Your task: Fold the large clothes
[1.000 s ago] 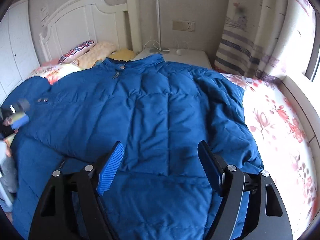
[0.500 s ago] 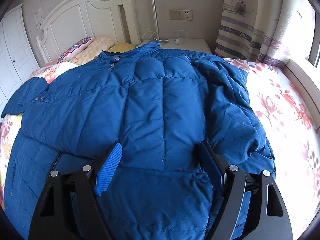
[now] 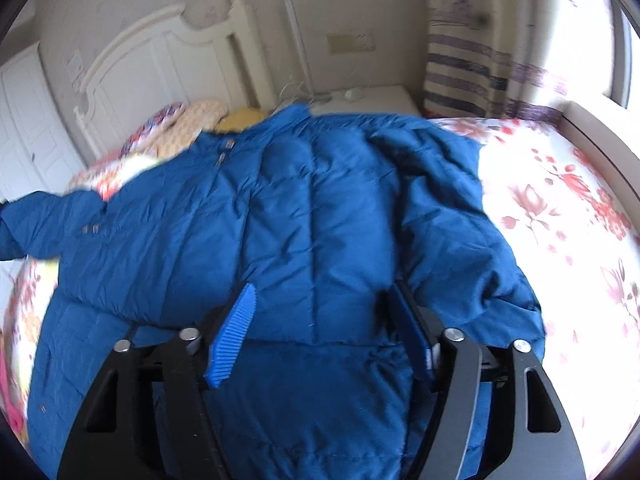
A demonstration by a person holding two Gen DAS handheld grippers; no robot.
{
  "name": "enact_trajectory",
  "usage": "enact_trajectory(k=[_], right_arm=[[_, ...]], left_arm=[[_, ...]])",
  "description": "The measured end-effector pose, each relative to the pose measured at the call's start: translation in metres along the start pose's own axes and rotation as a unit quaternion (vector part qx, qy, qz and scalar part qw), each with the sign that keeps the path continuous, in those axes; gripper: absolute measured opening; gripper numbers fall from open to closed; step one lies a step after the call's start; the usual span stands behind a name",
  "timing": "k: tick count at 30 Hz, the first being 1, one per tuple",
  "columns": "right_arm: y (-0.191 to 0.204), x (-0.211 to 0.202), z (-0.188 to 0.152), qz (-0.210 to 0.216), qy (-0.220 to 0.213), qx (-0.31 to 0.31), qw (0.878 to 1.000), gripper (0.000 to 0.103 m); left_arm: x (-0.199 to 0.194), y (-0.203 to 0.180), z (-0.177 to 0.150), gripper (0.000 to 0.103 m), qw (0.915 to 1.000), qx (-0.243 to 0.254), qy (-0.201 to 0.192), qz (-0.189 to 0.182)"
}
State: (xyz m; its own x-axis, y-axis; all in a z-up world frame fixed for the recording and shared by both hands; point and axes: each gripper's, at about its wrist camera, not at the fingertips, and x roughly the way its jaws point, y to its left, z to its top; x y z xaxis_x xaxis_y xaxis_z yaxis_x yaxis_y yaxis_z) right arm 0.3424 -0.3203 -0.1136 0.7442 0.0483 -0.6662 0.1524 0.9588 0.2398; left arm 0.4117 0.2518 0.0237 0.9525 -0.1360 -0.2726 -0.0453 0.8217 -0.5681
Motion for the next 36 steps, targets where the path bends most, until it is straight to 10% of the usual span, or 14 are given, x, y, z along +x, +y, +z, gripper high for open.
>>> enact_trajectory(k=[6,11,15,17,19,22,28,36], right_arm=[[-0.041,-0.033,-0.003,0.005,-0.097,0.108,0.989,0.064],[-0.068,-0.036,-0.003,0.014,-0.110,0.167,0.980,0.064],[-0.071,-0.033,-0.003,0.015,-0.103,0.171,0.980,0.064],[-0.069,-0.032,-0.004,0.016,-0.101,0.171,0.980,0.064],[-0.070,-0.032,-0.005,0.018,-0.100,0.173,0.980,0.064],[-0.069,-0.034,-0.007,0.020,-0.101,0.173,0.979,0.064],[-0.066,-0.032,-0.005,0.016,-0.100,0.165,0.981,0.064],[-0.060,-0.030,-0.003,0.004,-0.096,0.155,0.983,0.064]], left_arm=[[0.013,-0.177,-0.123,0.004,0.9620,0.198,0.126,-0.140],[0.062,-0.239,-0.276,0.012,0.9094,0.289,0.272,-0.125],[0.076,-0.257,-0.346,0.068,0.8621,0.398,0.299,-0.093],[0.057,-0.263,-0.345,0.083,0.8539,0.415,0.288,-0.126],[0.035,-0.261,-0.324,0.083,0.8636,0.404,0.258,-0.157],[0.007,-0.238,-0.276,0.089,0.9004,0.323,0.225,-0.186],[-0.001,-0.132,-0.191,0.090,0.9720,0.151,0.167,-0.069],[0.011,-0.076,-0.192,0.086,0.9574,0.156,0.227,0.086]])
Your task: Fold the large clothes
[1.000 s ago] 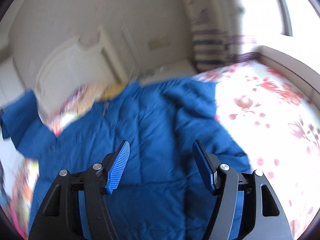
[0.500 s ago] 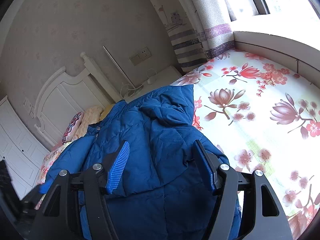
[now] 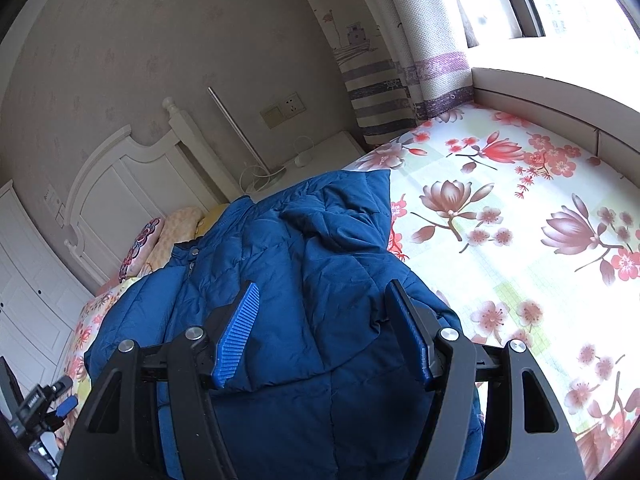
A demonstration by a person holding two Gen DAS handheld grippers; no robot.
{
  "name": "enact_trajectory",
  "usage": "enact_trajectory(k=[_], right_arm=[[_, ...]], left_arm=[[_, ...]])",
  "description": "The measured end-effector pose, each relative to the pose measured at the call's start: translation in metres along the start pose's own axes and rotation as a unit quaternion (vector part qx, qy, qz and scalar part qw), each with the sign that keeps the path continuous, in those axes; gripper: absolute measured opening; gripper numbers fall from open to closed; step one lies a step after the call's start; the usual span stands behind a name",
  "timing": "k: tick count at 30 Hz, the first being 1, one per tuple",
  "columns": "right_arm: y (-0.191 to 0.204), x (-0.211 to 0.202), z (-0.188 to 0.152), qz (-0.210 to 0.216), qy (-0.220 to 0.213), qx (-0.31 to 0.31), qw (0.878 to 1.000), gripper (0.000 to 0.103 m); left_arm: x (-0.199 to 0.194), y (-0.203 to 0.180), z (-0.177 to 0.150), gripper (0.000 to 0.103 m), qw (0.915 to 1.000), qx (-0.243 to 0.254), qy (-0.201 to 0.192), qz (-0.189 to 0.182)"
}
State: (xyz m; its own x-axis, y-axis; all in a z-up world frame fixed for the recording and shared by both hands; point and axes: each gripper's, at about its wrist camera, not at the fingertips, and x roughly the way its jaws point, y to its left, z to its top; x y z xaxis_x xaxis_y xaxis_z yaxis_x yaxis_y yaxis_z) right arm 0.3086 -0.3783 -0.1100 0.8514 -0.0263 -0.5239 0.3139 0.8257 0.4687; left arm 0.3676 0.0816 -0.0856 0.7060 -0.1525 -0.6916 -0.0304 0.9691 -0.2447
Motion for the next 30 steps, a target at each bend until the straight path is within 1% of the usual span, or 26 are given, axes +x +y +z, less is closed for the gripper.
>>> enact_trajectory(k=[2,4,6,8,11,14,16,17,18,20,22,23,24,26,27,29,30], right_arm=[[0.001,0.001,0.000,-0.003,0.001,-0.003,1.000,0.064],[0.002,0.001,0.000,-0.005,0.002,-0.006,1.000,0.064],[0.004,0.001,0.000,-0.006,0.002,-0.009,1.000,0.064],[0.005,0.001,-0.001,-0.007,0.002,-0.012,1.000,0.064],[0.011,0.000,-0.001,-0.010,-0.001,-0.026,1.000,0.064],[0.032,-0.004,-0.005,-0.016,-0.013,-0.077,0.997,0.064],[0.067,-0.009,-0.013,-0.020,-0.025,-0.160,0.987,0.064],[0.092,-0.011,-0.021,-0.015,-0.026,-0.216,0.976,0.064],[0.111,-0.012,-0.028,-0.010,-0.026,-0.255,0.967,0.064],[0.155,-0.012,-0.047,-0.004,-0.020,-0.341,0.940,0.063],[0.195,-0.007,-0.066,0.015,-0.003,-0.409,0.912,0.063],[0.213,-0.002,-0.074,0.032,0.016,-0.434,0.900,0.062],[0.231,0.005,-0.083,0.046,0.033,-0.461,0.886,0.062],[0.253,0.014,-0.096,0.049,0.039,-0.499,0.864,0.061],[0.265,0.022,-0.104,0.054,0.050,-0.518,0.852,0.061],[0.276,0.032,-0.114,0.056,0.061,-0.535,0.840,0.061],[0.282,0.039,-0.118,0.050,0.061,-0.546,0.834,0.061]], left_arm=[[0.007,-0.006,-0.001,0.086,0.9997,0.011,0.012,0.016],[0.015,-0.008,-0.002,0.086,0.9993,0.016,0.013,0.030],[0.029,-0.005,-0.005,0.086,0.9975,0.033,0.021,0.059],[0.044,0.003,-0.009,0.088,0.9970,0.030,0.039,0.059],[0.045,0.006,-0.009,0.089,0.9970,0.027,0.038,0.061],[0.046,0.004,-0.010,0.091,0.9963,0.032,0.041,0.069],[0.046,0.004,-0.010,0.091,0.9961,0.032,0.040,0.072],[0.046,0.003,-0.011,0.091,0.9961,0.032,0.039,0.073],[0.045,0.003,-0.011,0.091,0.9961,0.033,0.038,0.073],[0.046,0.004,-0.010,0.091,0.9961,0.032,0.039,0.072],[0.046,0.005,-0.010,0.091,0.9963,0.030,0.039,0.070],[0.046,0.005,-0.010,0.091,0.9964,0.029,0.039,0.069],[0.046,0.005,-0.010,0.092,0.9965,0.027,0.039,0.068],[0.046,0.007,-0.010,0.092,0.9968,0.024,0.040,0.065],[0.046,0.007,-0.010,0.092,0.9969,0.022,0.041,0.064],[0.047,0.008,-0.010,0.093,0.9970,0.020,0.042,0.062],[0.047,0.008,-0.010,0.093,0.9970,0.019,0.042,0.062]])
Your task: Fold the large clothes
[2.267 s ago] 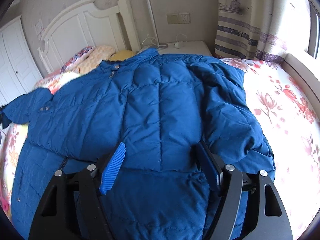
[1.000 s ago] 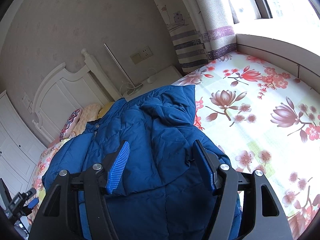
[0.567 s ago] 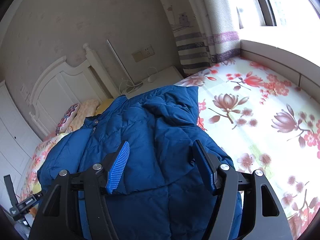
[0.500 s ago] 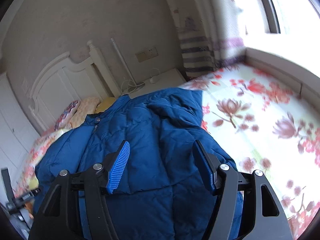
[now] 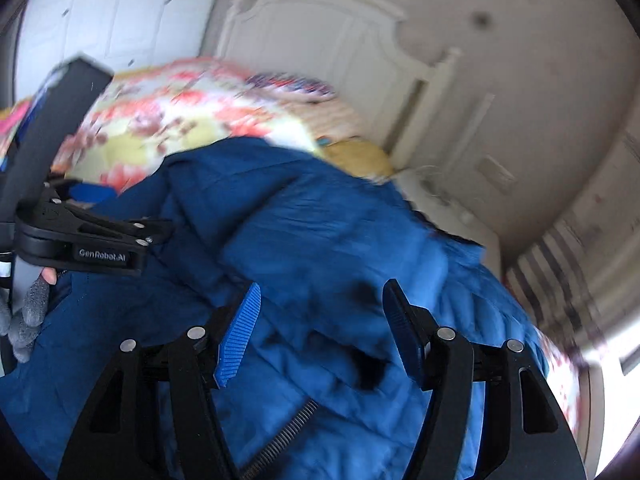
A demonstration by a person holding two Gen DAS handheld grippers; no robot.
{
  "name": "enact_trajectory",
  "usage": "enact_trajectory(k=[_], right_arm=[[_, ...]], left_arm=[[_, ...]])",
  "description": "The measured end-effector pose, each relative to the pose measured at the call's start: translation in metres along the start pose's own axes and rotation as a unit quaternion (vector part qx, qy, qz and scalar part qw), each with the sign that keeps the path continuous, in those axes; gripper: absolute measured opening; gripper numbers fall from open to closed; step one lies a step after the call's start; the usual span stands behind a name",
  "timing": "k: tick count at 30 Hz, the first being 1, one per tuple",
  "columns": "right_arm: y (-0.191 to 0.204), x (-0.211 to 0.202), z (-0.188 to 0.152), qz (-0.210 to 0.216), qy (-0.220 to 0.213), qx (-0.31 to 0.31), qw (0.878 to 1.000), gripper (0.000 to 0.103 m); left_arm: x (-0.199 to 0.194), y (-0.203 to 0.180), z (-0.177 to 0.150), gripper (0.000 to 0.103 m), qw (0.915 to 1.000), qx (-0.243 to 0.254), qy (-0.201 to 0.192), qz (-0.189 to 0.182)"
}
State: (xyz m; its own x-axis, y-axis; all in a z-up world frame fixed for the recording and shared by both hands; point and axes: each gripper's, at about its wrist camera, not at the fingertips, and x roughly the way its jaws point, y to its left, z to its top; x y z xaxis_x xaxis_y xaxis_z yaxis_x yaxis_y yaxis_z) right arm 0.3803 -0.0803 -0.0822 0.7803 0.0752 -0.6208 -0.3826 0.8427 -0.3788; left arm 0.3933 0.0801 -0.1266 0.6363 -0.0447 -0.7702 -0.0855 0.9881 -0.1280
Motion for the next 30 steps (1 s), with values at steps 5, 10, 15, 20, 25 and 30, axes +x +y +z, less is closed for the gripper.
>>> enact_trajectory(k=[5,10,15,20,25,30], right_arm=[[-0.006,0.024,0.004,0.019,0.011,0.003,1.000,0.058],[-0.065,-0.010,-0.013,0.082,-0.058,0.159,0.982,0.013],[-0.179,-0.059,-0.115,0.120,-0.125,0.491,0.854,0.012],[-0.206,-0.063,-0.182,0.073,-0.074,0.555,0.825,0.069],[-0.196,-0.062,-0.172,0.106,-0.068,0.522,0.844,0.070],[-0.191,-0.033,-0.157,0.097,0.002,0.530,0.842,0.070]], left_arm=[[0.001,0.001,0.000,0.093,1.0000,-0.002,0.001,-0.002],[0.002,0.004,0.001,0.095,0.9999,-0.012,0.007,-0.009],[0.002,0.003,0.000,0.095,0.9999,-0.012,0.007,-0.008],[0.001,0.003,0.000,0.095,0.9999,-0.011,0.006,-0.007],[0.001,0.003,0.000,0.095,0.9999,-0.013,0.007,-0.009],[0.001,0.003,0.001,0.095,0.9999,-0.012,0.007,-0.008]])
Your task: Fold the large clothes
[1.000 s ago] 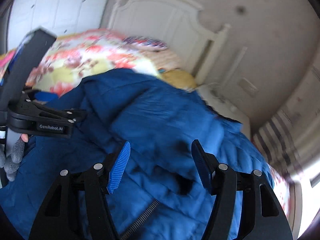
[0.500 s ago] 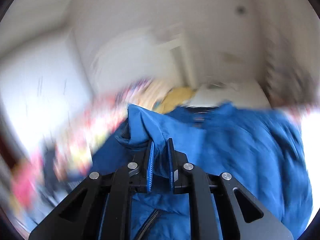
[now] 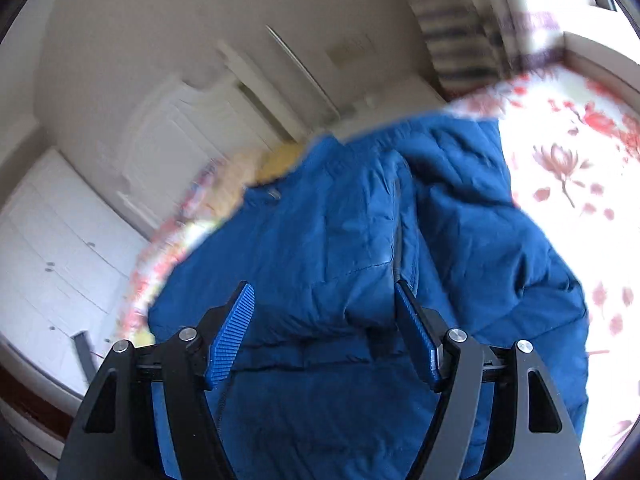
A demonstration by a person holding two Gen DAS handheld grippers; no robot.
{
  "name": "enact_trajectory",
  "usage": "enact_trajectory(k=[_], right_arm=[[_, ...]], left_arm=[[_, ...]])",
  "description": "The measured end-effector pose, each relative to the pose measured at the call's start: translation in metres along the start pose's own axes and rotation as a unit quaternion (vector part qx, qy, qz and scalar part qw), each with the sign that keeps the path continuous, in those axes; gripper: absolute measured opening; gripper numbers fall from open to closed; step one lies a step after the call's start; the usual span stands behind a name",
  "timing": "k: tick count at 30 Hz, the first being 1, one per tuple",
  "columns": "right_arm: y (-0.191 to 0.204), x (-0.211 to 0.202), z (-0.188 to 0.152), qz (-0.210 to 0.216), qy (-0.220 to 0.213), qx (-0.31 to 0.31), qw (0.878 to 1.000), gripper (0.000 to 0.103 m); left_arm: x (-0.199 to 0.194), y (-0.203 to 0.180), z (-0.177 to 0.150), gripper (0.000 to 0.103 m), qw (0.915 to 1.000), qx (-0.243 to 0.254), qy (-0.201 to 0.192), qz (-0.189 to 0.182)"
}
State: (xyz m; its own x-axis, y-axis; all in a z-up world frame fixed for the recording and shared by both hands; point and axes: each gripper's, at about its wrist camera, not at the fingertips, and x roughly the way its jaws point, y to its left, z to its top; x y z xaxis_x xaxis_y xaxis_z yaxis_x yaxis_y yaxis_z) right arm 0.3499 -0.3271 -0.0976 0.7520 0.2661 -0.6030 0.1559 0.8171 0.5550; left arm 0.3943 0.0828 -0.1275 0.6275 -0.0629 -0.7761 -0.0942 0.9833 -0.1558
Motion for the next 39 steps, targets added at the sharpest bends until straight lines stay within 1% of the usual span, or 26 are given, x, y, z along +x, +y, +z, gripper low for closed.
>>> enact_trajectory(k=[1,3,4,5,7,8,11,12,13,15,17,19,21,22,23,25,26,27,31,33,34,35,36,37,38,39], right_arm=[[0.000,0.004,-0.002,-0.004,0.000,0.006,1.000,0.070],[-0.005,0.013,-0.004,-0.011,0.004,0.016,1.000,0.064],[-0.007,0.016,-0.004,-0.013,0.006,0.017,1.000,0.053],[-0.007,0.016,-0.006,-0.013,0.004,0.011,1.000,0.032],[0.003,-0.002,-0.009,0.002,-0.021,-0.014,1.000,0.022],[0.010,-0.015,-0.010,0.010,-0.037,-0.027,0.999,0.020],[0.025,-0.049,-0.016,0.006,-0.081,-0.062,0.995,0.019],[0.026,-0.054,-0.017,0.001,-0.086,-0.067,0.994,0.019],[0.024,-0.052,-0.019,-0.007,-0.076,-0.068,0.995,0.019],[0.013,-0.036,-0.023,-0.038,-0.045,-0.067,0.996,0.019],[-0.002,-0.019,-0.028,-0.053,-0.013,-0.054,0.997,0.019],[-0.011,-0.015,-0.031,-0.051,-0.010,-0.044,0.998,0.020],[-0.009,-0.021,-0.030,-0.048,-0.016,-0.048,0.998,0.022],[-0.008,-0.024,-0.029,-0.057,-0.014,-0.050,0.997,0.025],[-0.007,-0.032,-0.027,-0.076,-0.026,-0.051,0.995,0.028],[-0.002,-0.046,-0.022,-0.106,-0.072,-0.065,0.990,0.029],[0.005,-0.053,-0.021,-0.113,-0.092,-0.085,0.986,0.029],[0.015,-0.057,-0.019,-0.113,-0.103,-0.110,0.982,0.029],[0.052,-0.046,-0.010,-0.104,-0.105,-0.187,0.971,0.029],[0.061,-0.030,-0.006,-0.112,-0.093,-0.211,0.967,0.029],[0.061,-0.019,-0.005,-0.120,-0.078,-0.219,0.965,0.029],[0.058,-0.004,-0.005,-0.140,-0.053,-0.222,0.964,0.029],[0.046,0.015,-0.007,-0.171,-0.013,-0.211,0.962,0.029],[0.036,0.027,-0.011,-0.173,0.005,-0.205,0.963,0.029],[0.029,0.029,-0.016,-0.163,-0.004,-0.210,0.964,0.029],[0.023,0.029,-0.015,-0.153,-0.004,-0.198,0.968,0.029]], left_arm=[[0.000,0.000,0.000,0.095,1.0000,0.000,0.000,0.000],[0.000,0.000,0.000,0.095,1.0000,0.000,0.000,0.000],[0.000,0.001,0.000,0.095,1.0000,0.000,0.000,0.000],[0.000,0.001,0.000,0.095,1.0000,0.000,0.000,0.000],[0.000,0.001,0.000,0.095,1.0000,-0.001,0.000,-0.001],[0.000,0.001,0.000,0.095,1.0000,-0.001,0.000,-0.001],[0.001,0.001,0.000,0.095,1.0000,0.001,0.000,0.000],[0.001,0.001,0.000,0.095,1.0000,0.001,0.000,0.001],[0.001,0.000,0.000,0.095,1.0000,0.001,0.000,0.001],[0.001,0.000,0.000,0.095,1.0000,0.001,0.000,0.001],[0.001,0.000,0.000,0.095,1.0000,0.001,0.000,0.001],[0.001,0.000,0.000,0.095,1.0000,0.000,0.001,-0.001],[0.001,0.000,0.000,0.095,1.0000,-0.001,0.001,-0.001],[0.001,0.000,0.001,0.095,1.0000,-0.001,0.001,-0.001],[0.001,0.000,0.000,0.095,1.0000,-0.001,0.001,-0.001],[0.001,0.000,0.001,0.095,1.0000,-0.001,0.001,-0.001],[0.002,0.000,0.001,0.095,1.0000,-0.001,0.001,-0.001],[0.002,0.000,0.001,0.095,1.0000,-0.002,0.001,-0.001],[0.001,0.000,0.001,0.096,1.0000,-0.001,0.001,0.000],[0.001,-0.001,0.000,0.096,1.0000,-0.002,0.001,-0.001],[0.001,0.000,0.000,0.096,1.0000,-0.003,0.001,-0.002],[0.001,0.001,0.000,0.096,1.0000,-0.005,0.001,-0.002],[0.001,0.002,0.000,0.097,1.0000,-0.008,0.002,-0.004],[0.000,0.006,0.000,0.097,0.9999,-0.015,-0.001,-0.008],[-0.001,0.008,0.000,0.097,0.9997,-0.021,-0.004,-0.010],[-0.005,0.012,-0.001,0.095,0.9993,-0.031,-0.014,-0.013]])
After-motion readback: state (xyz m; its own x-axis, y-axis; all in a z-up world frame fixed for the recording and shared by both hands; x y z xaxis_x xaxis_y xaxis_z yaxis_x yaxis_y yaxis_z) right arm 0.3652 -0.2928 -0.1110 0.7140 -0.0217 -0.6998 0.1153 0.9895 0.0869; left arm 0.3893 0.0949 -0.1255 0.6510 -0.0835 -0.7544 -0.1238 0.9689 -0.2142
